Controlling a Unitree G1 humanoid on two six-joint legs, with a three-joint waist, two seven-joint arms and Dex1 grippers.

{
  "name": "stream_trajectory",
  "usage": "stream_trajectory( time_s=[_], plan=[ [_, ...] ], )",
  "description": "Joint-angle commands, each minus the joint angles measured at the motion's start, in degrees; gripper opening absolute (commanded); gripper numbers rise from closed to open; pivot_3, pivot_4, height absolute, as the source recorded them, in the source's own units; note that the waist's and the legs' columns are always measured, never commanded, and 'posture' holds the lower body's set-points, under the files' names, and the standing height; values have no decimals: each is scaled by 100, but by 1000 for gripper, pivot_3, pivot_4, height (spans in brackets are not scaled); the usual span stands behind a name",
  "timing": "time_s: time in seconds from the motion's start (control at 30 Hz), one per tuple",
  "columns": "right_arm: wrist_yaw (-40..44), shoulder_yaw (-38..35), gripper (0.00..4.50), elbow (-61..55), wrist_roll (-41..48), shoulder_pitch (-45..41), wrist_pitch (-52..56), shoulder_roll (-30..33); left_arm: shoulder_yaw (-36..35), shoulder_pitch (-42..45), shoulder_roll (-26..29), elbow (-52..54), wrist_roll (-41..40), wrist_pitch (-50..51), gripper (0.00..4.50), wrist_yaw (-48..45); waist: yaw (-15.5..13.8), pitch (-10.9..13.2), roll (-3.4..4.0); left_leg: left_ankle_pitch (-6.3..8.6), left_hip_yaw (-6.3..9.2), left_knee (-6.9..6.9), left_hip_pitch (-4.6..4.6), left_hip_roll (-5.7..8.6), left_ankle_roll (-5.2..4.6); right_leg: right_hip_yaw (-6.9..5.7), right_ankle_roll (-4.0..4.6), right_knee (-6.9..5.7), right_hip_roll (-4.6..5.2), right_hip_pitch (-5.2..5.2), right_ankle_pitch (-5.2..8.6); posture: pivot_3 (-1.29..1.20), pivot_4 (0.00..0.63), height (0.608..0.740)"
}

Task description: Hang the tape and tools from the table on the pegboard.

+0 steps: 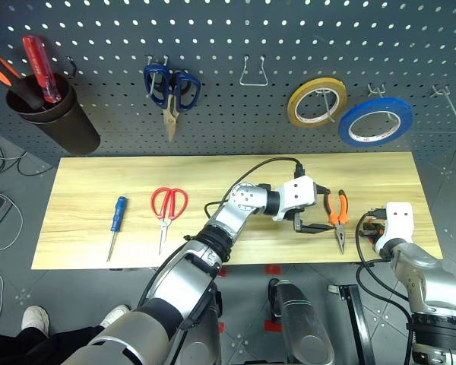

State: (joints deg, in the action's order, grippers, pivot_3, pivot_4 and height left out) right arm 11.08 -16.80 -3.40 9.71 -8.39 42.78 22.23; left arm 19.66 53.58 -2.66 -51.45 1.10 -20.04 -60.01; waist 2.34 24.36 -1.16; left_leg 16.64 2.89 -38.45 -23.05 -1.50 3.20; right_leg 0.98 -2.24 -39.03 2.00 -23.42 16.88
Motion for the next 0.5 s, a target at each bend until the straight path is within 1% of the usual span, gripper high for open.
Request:
stream_trajectory(
  time_s=[0.03,0.13,0.17,0.23,0.27,0.3,0.37,0.47,0.5],
  plan=[
    [-50,-27,60,-98,-151,272,-49,179,-62,15,-63,175,-103,-8,4500,-212,-2,0,0,0,0,1,0,0,0,-1,-1,0,0,0,0,-43,457,740],
    [-79,56,60,-340,-326,427,-305,310,-141,3,-13,342,-179,97,4500,-310,-21,-5,6,-3,-1,2,0,0,6,0,-3,1,1,-1,2,-58,414,740],
    [-93,71,60,-397,-366,454,-367,318,-164,-1,-7,377,-195,127,4500,-326,-25,-5,6,-10,-2,2,-4,0,17,-1,-4,1,3,-6,2,-58,414,740],
    [-203,122,60,-698,-538,599,-659,311,-205,-133,20,735,-291,337,4500,-362,-27,-14,18,-13,-3,-2,-13,0,24,0,-5,-1,3,-15,2,-66,385,740],
    [-265,170,60,-881,-664,689,-877,313,-213,-233,41,983,-337,473,4500,-373,-25,-27,31,-15,-4,-2,-23,0,27,0,-6,-3,4,-26,1,-73,361,740],
    [-340,219,60,-1043,-791,761,-1111,305,-231,-332,56,1222,-378,646,4500,-352,-21,-49,43,-17,-3,-5,-35,-1,30,-1,-6,-4,3,-39,1,-81,332,740],
    [-509,326,60,-1334,-1015,863,-1512,236,-258,-519,113,1732,-487,1130,4500,-307,0,-110,68,-20,-1,-26,-85,-3,37,-8,-6,-13,3,-80,0,-99,300,740],
    [-736,580,60,-1358,-1412,943,-2218,183,-298,-685,154,2259,-606,1697,4500,-171,29,-221,74,-23,-4,-37,-100,-3,42,-16,-6,-18,5,-90,-1,-113,246,740],
    [-850,673,60,-1372,-1597,991,-2485,178,-276,-763,177,2513,-629,1881,4500,-135,42,-276,77,-24,-3,-38,-100,-1,43,-16,-7,-20,7,-90,-1,-113,246,740]
  ],
)
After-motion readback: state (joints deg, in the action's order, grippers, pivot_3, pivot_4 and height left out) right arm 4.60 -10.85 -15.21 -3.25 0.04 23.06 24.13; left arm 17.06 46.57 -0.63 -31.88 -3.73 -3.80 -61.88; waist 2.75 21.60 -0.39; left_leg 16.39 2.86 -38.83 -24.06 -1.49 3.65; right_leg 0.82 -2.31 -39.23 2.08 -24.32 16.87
